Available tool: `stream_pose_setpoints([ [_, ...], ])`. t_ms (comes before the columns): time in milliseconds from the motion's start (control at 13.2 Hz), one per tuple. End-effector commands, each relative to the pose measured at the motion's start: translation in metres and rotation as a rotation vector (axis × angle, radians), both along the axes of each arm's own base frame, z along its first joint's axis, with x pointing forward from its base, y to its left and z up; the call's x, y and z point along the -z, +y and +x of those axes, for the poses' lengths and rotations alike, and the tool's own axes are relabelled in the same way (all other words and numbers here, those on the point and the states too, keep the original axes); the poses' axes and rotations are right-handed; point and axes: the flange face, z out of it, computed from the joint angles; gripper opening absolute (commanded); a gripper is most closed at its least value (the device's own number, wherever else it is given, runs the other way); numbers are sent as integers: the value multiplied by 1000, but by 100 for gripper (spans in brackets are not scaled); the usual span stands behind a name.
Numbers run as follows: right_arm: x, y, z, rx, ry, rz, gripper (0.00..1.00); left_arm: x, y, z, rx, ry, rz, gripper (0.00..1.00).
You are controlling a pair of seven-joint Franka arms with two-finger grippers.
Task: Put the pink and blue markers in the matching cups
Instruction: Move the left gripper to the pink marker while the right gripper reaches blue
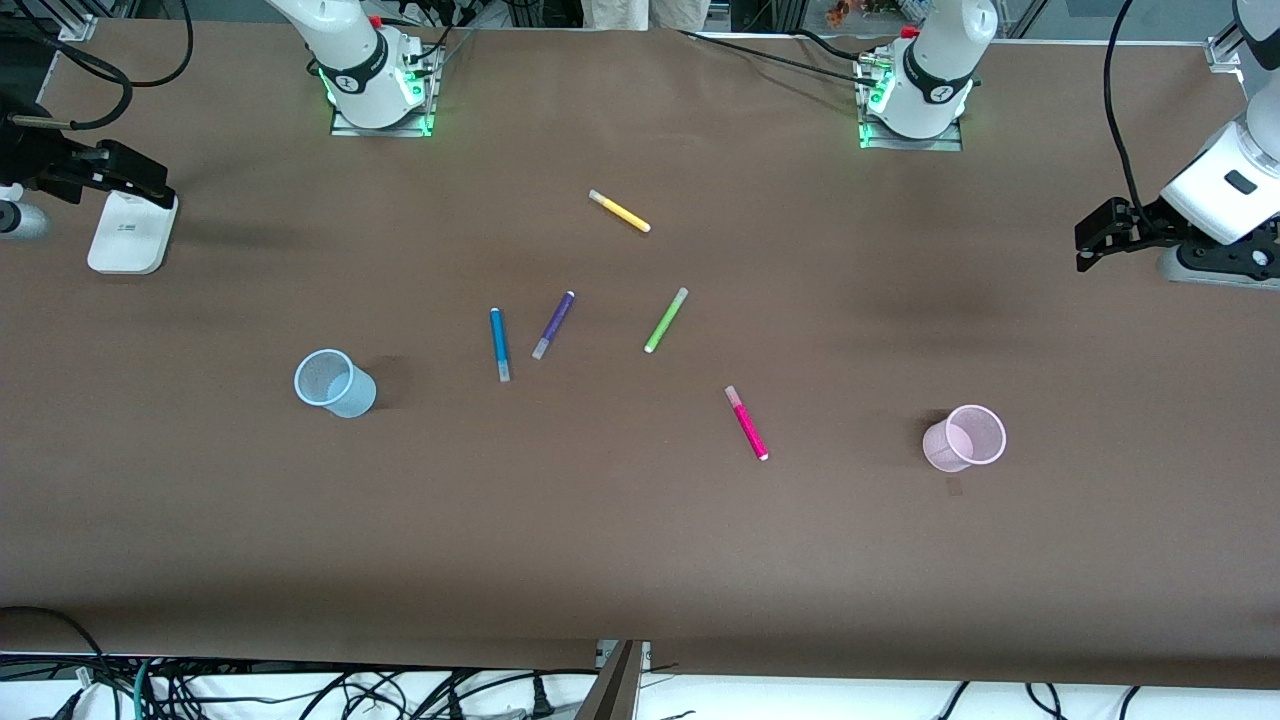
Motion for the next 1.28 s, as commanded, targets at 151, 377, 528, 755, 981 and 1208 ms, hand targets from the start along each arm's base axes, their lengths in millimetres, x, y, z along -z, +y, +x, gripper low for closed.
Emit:
stream_pose_setpoints([
  [151,0,-2,4,-3,6,-4,100,-12,-7,2,4,-2,14,100],
  [377,19,16,15,-22,30,-6,100,-11,-9,1,-22,10,14,100],
  [528,47,38,28,-69,67,-4,100,15,-13,7,-5,85,17,100],
  [755,98,82,44,-141,149,-14,100,72,-22,13,-24,268,0,100],
  [981,161,130,66,-194,159,-15,100,116,-53,39,-196,250,-75,100],
  [1208,231,169,87,-230,139,26,100,169,-137,61,-356,163,-65,100],
])
